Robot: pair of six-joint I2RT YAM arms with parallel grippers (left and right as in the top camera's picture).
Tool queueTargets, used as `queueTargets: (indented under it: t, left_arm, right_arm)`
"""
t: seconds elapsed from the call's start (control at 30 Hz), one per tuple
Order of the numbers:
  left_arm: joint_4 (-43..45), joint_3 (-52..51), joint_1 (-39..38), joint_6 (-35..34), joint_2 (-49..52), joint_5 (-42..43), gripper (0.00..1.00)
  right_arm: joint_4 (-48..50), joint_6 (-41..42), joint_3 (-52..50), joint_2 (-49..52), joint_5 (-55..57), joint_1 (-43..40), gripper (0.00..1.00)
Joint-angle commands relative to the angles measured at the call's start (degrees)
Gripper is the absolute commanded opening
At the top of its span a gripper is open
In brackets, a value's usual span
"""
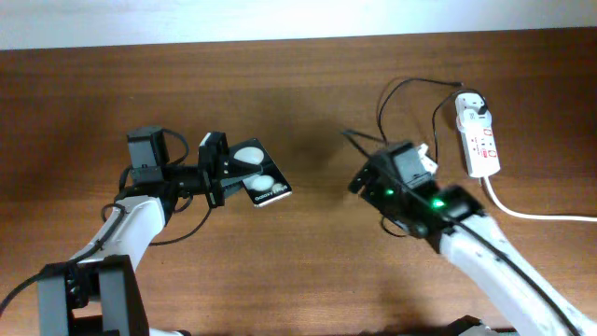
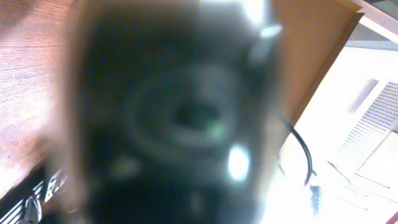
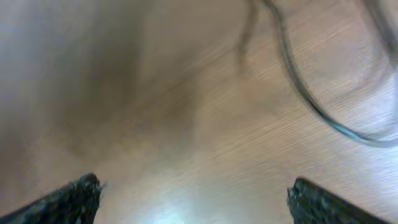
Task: Plug charger to phone and switch on socket
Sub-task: 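Reach the right gripper toward the black charging cable near the power strip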
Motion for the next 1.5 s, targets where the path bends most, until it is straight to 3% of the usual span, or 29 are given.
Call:
queueTargets:
  t: [0.0,0.1,0.2,0.3,0.43,0.6,0.8,1.0,1.1,1.2,1.3,1.4,1.47]
  left_arm:
    - [0.35,1.49,0.04,1.36,-0.13,2.05,0.0]
    - [0.35,1.49,0.04,1.38,-0.13,2.05,0.0]
    - [0.35,1.49,0.04,1.38,-0.13,2.05,0.0]
    - [0.37,1.49,0.04,1.38,-0.13,2.05,0.0]
    - [0.37,1.49,0.04,1.38,-0.13,2.05,0.0]
    - [0.35,1.49,0.04,1.38,-0.13,2.05,0.0]
    - [0.35,1.49,0.04,1.36,-0.13,2.05,0.0]
    - [0.35,1.49,0.04,1.36,-0.13,2.05,0.0]
    - [0.37,1.49,0.04,1.36,-0.13,2.05,0.0]
    - [0.35,1.49,0.04,1.36,-0.13,2.05,0.0]
    - [0.35,1.49,0.04,1.33,-0.13,2.05,0.0]
    - [0.35,1.49,0.04,1.33,-0.13,1.86,0.0]
    - [0.35,1.49,0.04,1.36,-0.13,1.88,0.0]
  right_arm:
    - [-6.12,-1.38,6.43,-8.63,0.31,-0.24,0.99]
    - [-5.95,-1.33,6.36,-11.89,4.59,-0.24,0.99]
    - [-5.16,-1.99,6.38,-8.59,12.2,-0.24,1.0]
    - [0.2,-12.33,7.76,-4.98,12.74,-0.26,0.91]
    - [-4.5,-14.21,19.04,6.47,12.72,-0.7,0.89]
    - [-9.42,-16.33,39.39,26.67,12.7,-9.14,0.84]
    - [5.77,-16.33,40.35,42.27,12.63,-15.96,0.78]
    - [19.47,-16.33,40.35,54.99,12.72,-15.98,0.76]
    - [22.99,-16.33,40.35,57.27,12.68,-15.98,0.64]
    - [23.39,-16.33,40.35,58.84,12.7,-15.93,0.61]
    - [23.41,-16.33,40.35,60.0,12.68,-15.93,0.5]
    - [23.1,-18.27,40.35,60.0,9.42,-15.93,0.22]
    - [21.55,-27.08,40.37,59.78,-6.25,-15.91,0.04]
